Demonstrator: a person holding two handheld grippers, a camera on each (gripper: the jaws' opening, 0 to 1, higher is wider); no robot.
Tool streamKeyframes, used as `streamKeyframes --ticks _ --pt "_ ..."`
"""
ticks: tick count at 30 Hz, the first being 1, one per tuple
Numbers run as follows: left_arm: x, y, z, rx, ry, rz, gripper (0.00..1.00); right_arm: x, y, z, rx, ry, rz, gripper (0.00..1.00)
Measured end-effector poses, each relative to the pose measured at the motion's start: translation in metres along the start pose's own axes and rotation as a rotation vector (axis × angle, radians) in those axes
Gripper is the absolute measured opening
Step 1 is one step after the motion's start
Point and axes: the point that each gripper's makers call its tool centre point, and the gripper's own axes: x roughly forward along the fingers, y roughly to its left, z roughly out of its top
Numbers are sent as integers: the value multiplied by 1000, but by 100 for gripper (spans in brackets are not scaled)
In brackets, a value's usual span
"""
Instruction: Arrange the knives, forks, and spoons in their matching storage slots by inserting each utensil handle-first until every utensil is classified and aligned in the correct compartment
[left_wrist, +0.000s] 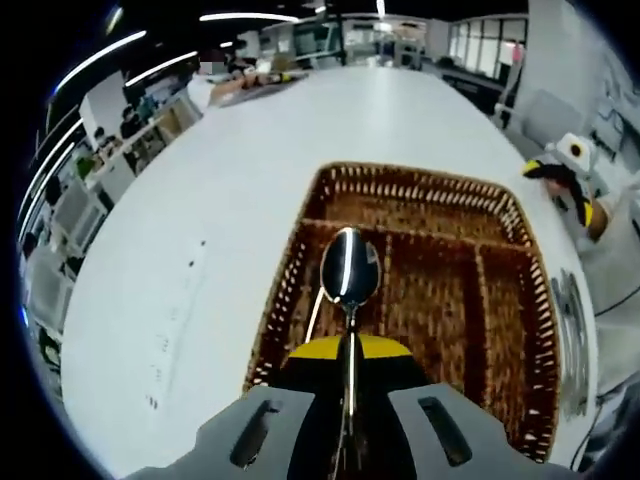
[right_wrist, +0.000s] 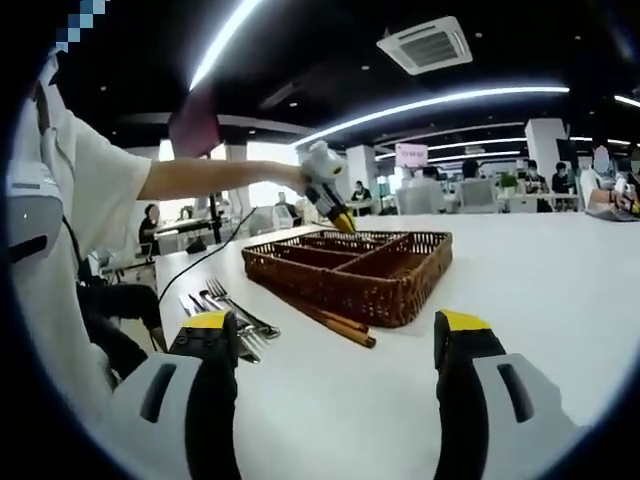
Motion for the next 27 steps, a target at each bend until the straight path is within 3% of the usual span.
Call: streamKeyframes --ticks 8,19,27 --pt "12 4 -13 15 20 -8 3 1 3 3 -11 1 -2 84" --pt "22 11 -19 29 -8 -25 3 4 5 11 -21 -13 4 84" --pt "27 14 -28 80 -17 -27 3 10 7 7 -21 -1 10 83"
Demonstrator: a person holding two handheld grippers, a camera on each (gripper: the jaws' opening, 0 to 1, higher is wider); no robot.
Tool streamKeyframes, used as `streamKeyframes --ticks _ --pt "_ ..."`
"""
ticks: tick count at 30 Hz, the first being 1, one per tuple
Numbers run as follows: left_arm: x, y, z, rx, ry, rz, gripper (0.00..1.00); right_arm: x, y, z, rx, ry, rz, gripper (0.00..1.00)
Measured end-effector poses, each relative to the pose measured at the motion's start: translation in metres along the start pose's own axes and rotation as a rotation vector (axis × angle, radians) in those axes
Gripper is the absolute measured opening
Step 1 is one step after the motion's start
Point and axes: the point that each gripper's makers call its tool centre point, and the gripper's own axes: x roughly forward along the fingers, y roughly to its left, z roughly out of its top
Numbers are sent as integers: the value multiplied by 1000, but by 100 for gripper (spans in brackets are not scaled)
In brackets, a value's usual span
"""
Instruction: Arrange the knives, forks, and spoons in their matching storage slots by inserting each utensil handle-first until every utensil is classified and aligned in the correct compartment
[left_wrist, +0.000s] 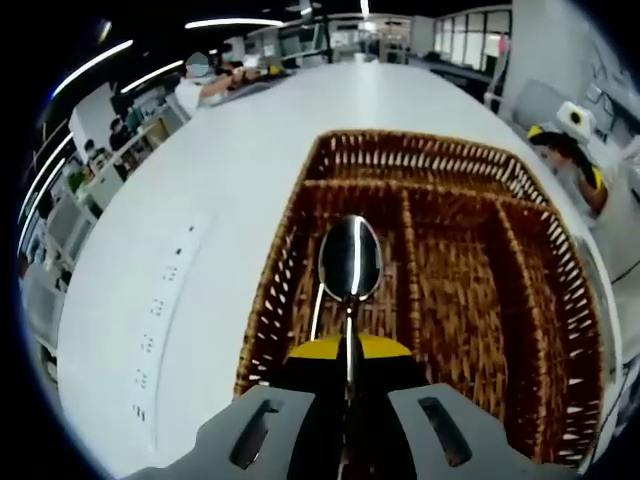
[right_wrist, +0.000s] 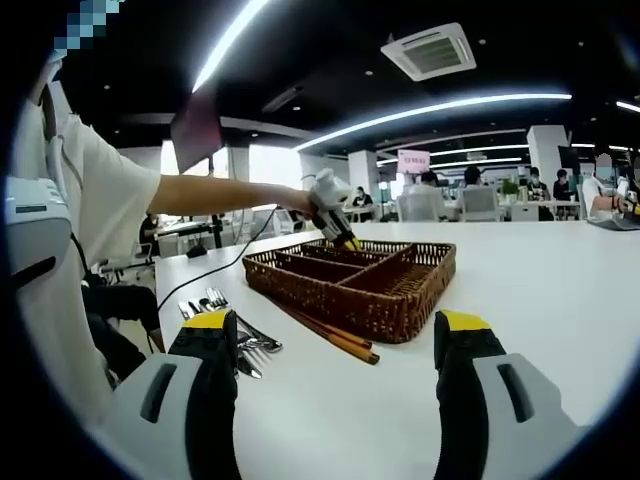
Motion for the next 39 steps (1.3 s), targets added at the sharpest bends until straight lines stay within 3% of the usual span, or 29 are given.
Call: streamKeyframes --ticks 6,15,19,23,27,30,33,39 --pt "3 -2 -4 54 1 -4 3 2 0 2 0 -4 1 83" --pt "1 0 -4 69 7 24 3 3 3 1 -3 1 2 83" --pt "-2 1 -4 57 6 26 3 1 3 3 -3 -5 1 83" --pt "-13 6 14 -21 -78 62 6 1 4 4 -5 -5 1 83" --pt "-24 7 21 -39 -102 68 8 1 7 6 -5 -11 7 83" --pt "-26 1 21 -95 -101 60 16 0 9 9 -9 -16 9 83" --pt "-26 -6 18 -42 -89 62 19 -1 12 10 -11 -18 14 83" --pt "-28 -7 21 -34 -99 78 23 -4 13 11 -13 -19 12 83"
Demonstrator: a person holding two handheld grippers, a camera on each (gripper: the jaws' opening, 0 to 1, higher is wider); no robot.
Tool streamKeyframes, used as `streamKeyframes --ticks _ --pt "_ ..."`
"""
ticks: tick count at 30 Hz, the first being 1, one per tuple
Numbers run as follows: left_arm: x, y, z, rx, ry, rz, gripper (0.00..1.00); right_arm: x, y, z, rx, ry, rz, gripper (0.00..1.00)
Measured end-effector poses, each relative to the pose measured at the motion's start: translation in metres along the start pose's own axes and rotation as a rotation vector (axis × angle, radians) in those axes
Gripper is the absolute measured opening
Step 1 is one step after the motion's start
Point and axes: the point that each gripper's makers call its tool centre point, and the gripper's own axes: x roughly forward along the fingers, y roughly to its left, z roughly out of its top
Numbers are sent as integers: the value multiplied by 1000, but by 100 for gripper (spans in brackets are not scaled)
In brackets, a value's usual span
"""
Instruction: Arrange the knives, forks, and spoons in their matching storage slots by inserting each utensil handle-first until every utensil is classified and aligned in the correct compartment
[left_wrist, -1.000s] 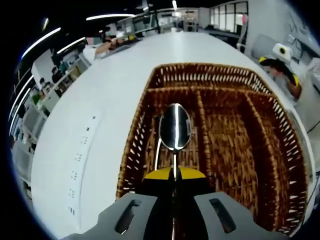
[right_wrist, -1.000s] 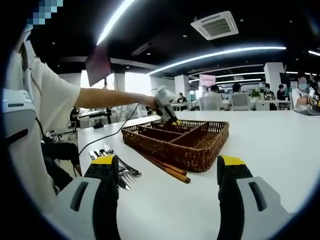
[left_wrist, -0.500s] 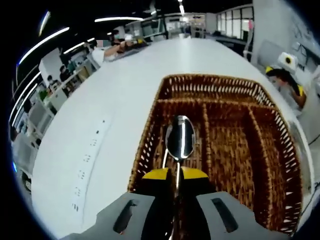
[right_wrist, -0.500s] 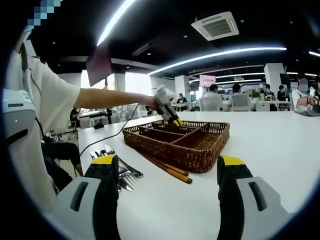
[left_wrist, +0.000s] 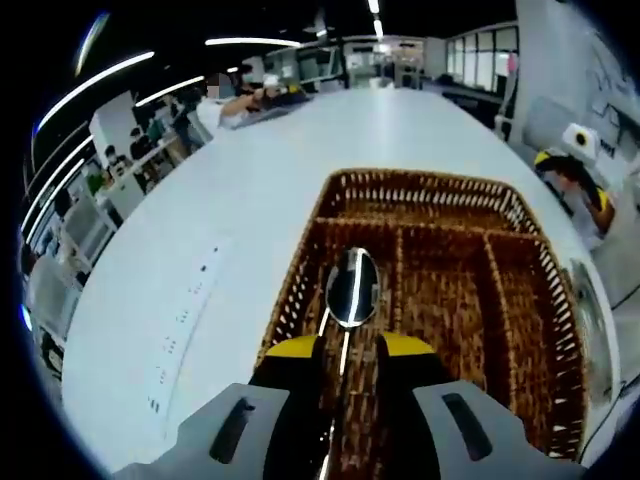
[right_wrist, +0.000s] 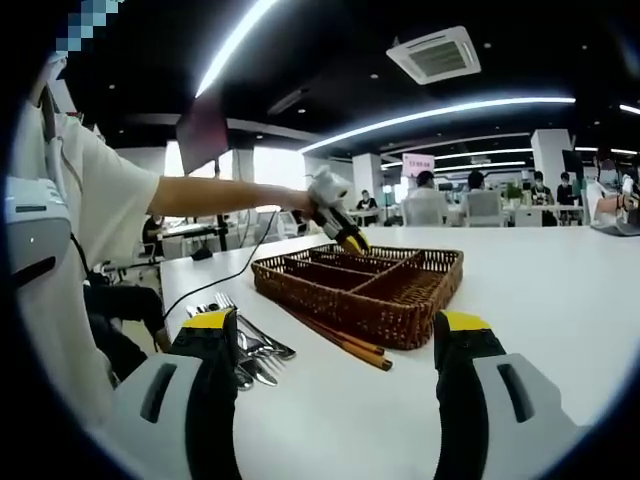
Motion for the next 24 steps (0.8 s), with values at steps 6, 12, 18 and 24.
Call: streamKeyframes --ticks 6,12,18,24 --pt "-4 0 7 -6 -37 18 34 -1 2 0 -1 2 1 83" --pt "-7 -5 12 -9 -69 32 43 -1 9 1 -9 6 10 83" --pt "-12 -7 10 -83 -89 69 71 -3 14 3 -24 7 9 83" --pt "-18 -7 4 -84 -99 114 83 -4 20 10 -29 -6 19 83"
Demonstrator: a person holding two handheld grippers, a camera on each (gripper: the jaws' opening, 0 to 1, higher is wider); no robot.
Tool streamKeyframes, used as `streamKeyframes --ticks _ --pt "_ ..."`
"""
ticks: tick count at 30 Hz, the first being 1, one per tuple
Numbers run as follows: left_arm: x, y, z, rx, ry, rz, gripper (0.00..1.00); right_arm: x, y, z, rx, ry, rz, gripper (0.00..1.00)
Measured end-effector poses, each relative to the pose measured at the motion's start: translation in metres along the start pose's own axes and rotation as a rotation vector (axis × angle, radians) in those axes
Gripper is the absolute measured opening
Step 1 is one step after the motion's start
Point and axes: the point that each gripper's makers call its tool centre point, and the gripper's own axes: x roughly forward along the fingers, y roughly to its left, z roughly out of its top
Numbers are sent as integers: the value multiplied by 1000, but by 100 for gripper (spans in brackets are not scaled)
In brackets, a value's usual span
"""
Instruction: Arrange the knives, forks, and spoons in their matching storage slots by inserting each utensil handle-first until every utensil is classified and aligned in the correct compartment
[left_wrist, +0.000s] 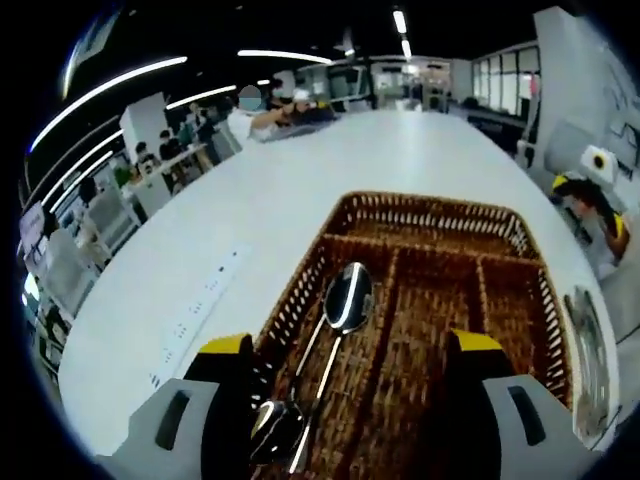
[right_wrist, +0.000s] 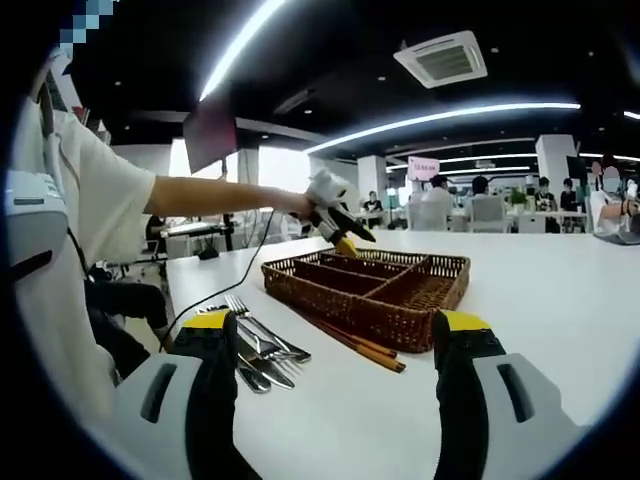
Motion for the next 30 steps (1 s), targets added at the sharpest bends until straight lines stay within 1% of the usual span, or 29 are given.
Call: streamKeyframes --ticks 2,3,5,9,11,12,18,20,21,22,23,25,26,28,30 --pt "-3 -2 0 -11 -12 16 84 0 3 1 1 -2 6 83" --pt "-6 -2 3 -7 -43 31 84 0 4 1 1 -3 8 83" --pt "-10 -7 2 -2 -49 39 85 0 9 1 -7 2 14 83" --pt "-16 -13 2 3 -71 60 93 -1 16 3 -9 1 25 83" --pt "-19 -12 6 -2 -102 85 99 -2 18 3 -16 4 27 83" --pt "-23 -15 6 -5 -101 83 100 -2 19 3 -20 7 25 83" --pt "-36 -18 9 -12 -124 126 100 -7 30 8 -36 6 29 83" --pt "-38 -18 6 -46 -107 140 100 -9 31 8 -38 7 26 83" --pt "-39 -15 5 -65 -106 172 100 -10 32 9 -39 7 26 83" --pt "-40 -14 -3 -88 -65 193 100 -11 32 9 -38 6 27 83" --pt "-39 -19 -2 -80 -77 180 100 -12 33 10 -38 5 28 83" --pt "-41 -25 -3 -85 -89 176 100 -13 35 11 -42 4 29 83" --pt "-42 -26 -4 -88 -87 179 100 -13 36 12 -43 3 30 83" --pt "-44 -29 -10 -92 -59 193 100 -14 39 14 -45 -1 34 83" --pt "-47 -31 -11 -90 -63 202 100 -14 41 15 -46 -4 38 83"
